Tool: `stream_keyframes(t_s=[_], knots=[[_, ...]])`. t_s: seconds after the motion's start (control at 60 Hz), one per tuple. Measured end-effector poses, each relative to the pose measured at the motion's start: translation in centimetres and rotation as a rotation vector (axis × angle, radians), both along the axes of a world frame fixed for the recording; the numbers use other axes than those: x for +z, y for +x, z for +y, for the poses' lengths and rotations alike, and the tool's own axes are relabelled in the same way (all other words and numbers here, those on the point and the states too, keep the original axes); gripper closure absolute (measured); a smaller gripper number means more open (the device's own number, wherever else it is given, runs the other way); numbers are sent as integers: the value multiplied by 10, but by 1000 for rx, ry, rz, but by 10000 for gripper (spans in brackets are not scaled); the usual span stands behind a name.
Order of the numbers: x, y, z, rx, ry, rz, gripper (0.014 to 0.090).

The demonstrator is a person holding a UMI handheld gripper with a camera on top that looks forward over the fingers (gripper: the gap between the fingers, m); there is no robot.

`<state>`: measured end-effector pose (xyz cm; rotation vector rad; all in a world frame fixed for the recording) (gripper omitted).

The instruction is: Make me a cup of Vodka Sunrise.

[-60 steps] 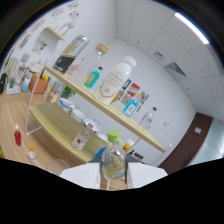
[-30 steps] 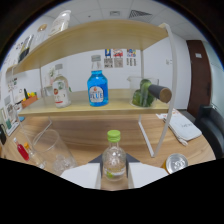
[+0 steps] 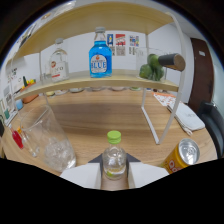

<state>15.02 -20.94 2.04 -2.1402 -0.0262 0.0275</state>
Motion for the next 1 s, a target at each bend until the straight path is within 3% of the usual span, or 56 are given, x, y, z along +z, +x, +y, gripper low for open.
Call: stream_keyframes(t_s=[0.183, 0.25, 0.35, 0.383, 0.667, 1.0], knots=[[-8, 3, -11, -36, -63, 30, 655], [-7, 6, -17, -60, -82, 35, 520], [16, 8, -23, -77, -53, 25, 234], [27, 10, -28, -85, -42, 8, 188], [119, -15, -83, -130, 8, -43, 192], [134, -89, -130, -122, -27, -31, 188]])
